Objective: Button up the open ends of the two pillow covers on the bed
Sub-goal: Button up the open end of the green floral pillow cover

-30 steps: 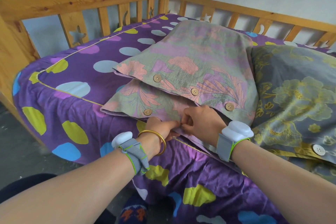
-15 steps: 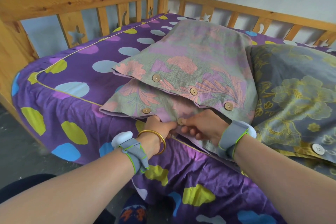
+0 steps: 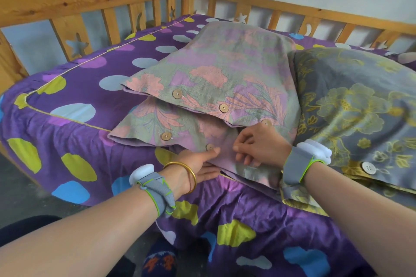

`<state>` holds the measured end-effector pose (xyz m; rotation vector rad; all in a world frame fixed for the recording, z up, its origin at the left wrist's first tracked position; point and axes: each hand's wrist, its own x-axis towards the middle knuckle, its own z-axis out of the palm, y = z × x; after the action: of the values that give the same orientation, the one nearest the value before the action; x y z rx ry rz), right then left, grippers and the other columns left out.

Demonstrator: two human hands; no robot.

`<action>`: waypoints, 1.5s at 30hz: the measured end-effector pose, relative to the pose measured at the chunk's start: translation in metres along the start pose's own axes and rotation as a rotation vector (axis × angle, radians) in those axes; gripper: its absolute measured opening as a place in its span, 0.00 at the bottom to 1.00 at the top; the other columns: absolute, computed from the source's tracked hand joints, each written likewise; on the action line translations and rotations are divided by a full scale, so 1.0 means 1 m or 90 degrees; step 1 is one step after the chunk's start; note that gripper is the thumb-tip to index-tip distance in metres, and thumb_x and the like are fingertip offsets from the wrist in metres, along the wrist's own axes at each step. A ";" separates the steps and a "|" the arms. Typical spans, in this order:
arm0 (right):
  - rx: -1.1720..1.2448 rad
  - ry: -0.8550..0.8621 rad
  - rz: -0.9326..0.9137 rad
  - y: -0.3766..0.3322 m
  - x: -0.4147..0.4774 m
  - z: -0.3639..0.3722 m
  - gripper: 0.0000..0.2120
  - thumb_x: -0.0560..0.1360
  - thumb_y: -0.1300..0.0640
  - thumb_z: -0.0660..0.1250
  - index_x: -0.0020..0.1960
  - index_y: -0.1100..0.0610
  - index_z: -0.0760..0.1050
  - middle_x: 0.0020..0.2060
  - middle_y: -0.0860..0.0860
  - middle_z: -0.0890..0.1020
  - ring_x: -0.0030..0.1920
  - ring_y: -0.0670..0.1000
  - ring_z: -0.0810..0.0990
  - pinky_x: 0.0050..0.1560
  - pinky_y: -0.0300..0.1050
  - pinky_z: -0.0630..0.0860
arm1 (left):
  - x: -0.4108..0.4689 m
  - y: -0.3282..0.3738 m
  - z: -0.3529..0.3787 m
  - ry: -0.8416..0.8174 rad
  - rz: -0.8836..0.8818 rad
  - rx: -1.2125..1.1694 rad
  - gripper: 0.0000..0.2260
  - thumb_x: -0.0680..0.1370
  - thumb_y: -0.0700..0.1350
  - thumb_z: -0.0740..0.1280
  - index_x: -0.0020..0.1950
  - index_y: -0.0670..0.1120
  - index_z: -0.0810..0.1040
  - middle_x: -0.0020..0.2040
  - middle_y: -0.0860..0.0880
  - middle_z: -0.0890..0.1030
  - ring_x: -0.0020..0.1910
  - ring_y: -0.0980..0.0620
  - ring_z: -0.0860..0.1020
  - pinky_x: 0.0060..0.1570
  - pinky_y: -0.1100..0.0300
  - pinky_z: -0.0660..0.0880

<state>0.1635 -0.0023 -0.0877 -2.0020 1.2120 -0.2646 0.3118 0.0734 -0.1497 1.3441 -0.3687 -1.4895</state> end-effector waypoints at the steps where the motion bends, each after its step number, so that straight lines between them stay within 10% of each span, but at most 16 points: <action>1: -0.017 0.004 -0.010 0.005 -0.003 -0.004 0.04 0.74 0.65 0.67 0.40 0.62 0.77 0.30 0.56 0.83 0.22 0.47 0.78 0.23 0.39 0.75 | -0.001 -0.003 0.003 -0.011 -0.011 0.003 0.04 0.74 0.40 0.70 0.45 0.41 0.76 0.41 0.40 0.80 0.40 0.45 0.80 0.37 0.57 0.81; 12: -0.251 0.061 -0.183 0.047 -0.031 -0.032 0.05 0.71 0.60 0.70 0.42 0.51 0.79 0.33 0.45 0.85 0.31 0.39 0.82 0.43 0.38 0.78 | 0.002 -0.018 0.038 -0.018 -0.031 0.015 0.05 0.76 0.35 0.66 0.40 0.39 0.76 0.26 0.45 0.81 0.24 0.51 0.81 0.28 0.62 0.80; 19: -0.239 0.063 -0.208 0.064 -0.028 -0.026 0.09 0.67 0.49 0.74 0.46 0.47 0.79 0.36 0.40 0.83 0.34 0.38 0.79 0.45 0.44 0.79 | 0.003 -0.018 0.055 -0.060 -0.078 -0.082 0.08 0.80 0.35 0.56 0.47 0.36 0.74 0.44 0.39 0.78 0.43 0.44 0.77 0.57 0.43 0.72; 23: -0.342 0.033 -0.227 0.056 -0.026 -0.022 0.22 0.62 0.36 0.72 0.52 0.45 0.75 0.46 0.41 0.80 0.41 0.40 0.77 0.44 0.42 0.75 | 0.004 -0.017 0.060 -0.059 -0.059 -0.064 0.09 0.80 0.38 0.57 0.45 0.37 0.75 0.40 0.40 0.81 0.39 0.45 0.80 0.37 0.53 0.82; 32: -0.301 0.061 -0.237 0.065 -0.027 -0.020 0.10 0.72 0.56 0.64 0.49 0.50 0.81 0.43 0.48 0.83 0.44 0.51 0.80 0.47 0.49 0.77 | -0.002 -0.027 0.054 -0.141 0.023 0.004 0.11 0.72 0.25 0.65 0.52 0.33 0.79 0.42 0.40 0.84 0.38 0.47 0.85 0.46 0.55 0.82; 45: -0.301 0.068 -0.293 0.061 -0.036 -0.025 0.07 0.70 0.55 0.64 0.44 0.51 0.81 0.35 0.44 0.74 0.36 0.47 0.73 0.40 0.47 0.74 | -0.005 -0.027 0.067 -0.092 0.000 0.158 0.04 0.73 0.32 0.69 0.42 0.40 0.79 0.27 0.49 0.82 0.24 0.55 0.81 0.28 0.65 0.79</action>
<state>0.0907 -0.0005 -0.1056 -2.7081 0.9167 -0.3353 0.2407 0.0615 -0.1464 1.4320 -0.6644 -1.5840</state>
